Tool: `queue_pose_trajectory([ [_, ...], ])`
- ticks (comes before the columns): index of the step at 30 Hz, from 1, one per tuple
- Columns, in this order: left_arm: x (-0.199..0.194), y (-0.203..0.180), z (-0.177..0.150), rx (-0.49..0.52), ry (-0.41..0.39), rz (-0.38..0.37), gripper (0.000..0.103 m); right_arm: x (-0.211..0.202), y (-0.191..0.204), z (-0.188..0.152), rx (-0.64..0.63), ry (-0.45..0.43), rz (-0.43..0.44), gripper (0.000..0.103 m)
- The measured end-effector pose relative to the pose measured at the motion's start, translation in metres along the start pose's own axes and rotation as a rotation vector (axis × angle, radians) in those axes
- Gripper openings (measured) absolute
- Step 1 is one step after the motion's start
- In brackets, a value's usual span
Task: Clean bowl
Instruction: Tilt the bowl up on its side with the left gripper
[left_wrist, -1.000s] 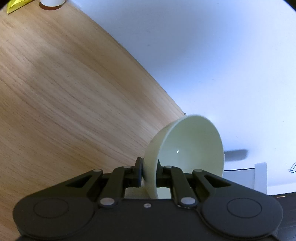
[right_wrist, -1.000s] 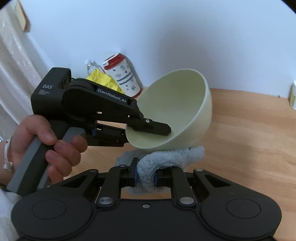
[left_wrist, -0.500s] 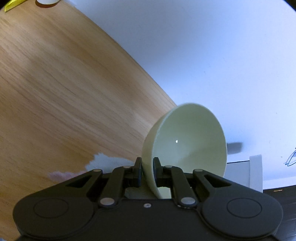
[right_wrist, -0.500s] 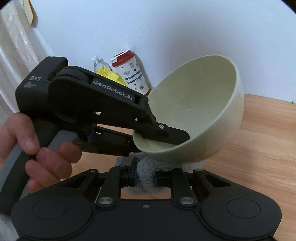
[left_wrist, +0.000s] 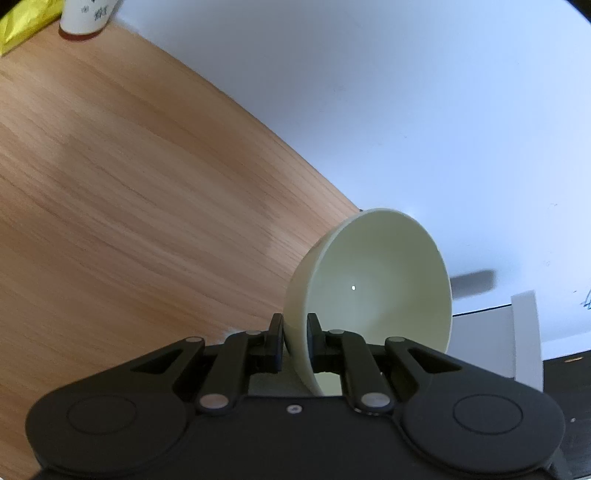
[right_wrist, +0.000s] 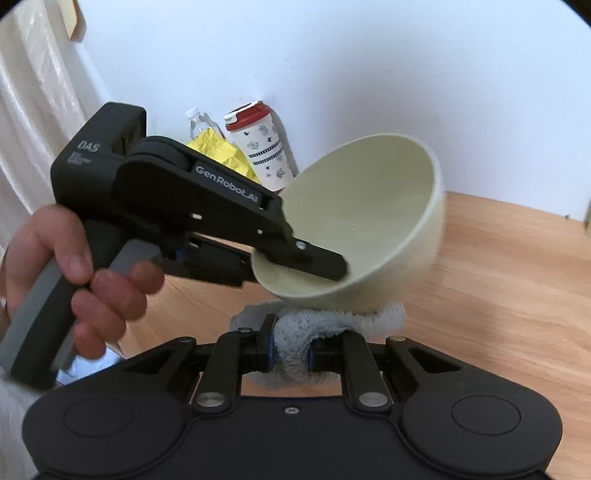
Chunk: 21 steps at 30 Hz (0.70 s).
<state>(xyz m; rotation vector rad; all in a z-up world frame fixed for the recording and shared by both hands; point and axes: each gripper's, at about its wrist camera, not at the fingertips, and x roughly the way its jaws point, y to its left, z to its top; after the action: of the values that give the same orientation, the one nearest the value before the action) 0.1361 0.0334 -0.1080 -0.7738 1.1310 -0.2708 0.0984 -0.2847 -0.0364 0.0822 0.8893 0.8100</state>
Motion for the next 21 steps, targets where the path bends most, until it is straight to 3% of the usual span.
queue_pose_trajectory([
  [6, -0.002, 0.002, 0.002, 0.005, 0.016, -0.003, 0.010, -0.024, -0.013, -0.004, 0.026, -0.001, -0.019, 0.017],
  [9, -0.004, 0.004, 0.002, -0.011, 0.017, 0.005, 0.010, -0.036, -0.033, 0.000, 0.119, -0.020, -0.016, 0.018],
  [15, -0.005, 0.017, -0.001, -0.095, 0.022, 0.053, 0.011, -0.057, -0.094, -0.007, 0.480, -0.110, 0.019, 0.018],
  [21, -0.003, 0.019, -0.005, -0.107, 0.026, 0.036, 0.011, -0.033, -0.108, -0.042, 0.878, -0.231, 0.055, 0.018],
])
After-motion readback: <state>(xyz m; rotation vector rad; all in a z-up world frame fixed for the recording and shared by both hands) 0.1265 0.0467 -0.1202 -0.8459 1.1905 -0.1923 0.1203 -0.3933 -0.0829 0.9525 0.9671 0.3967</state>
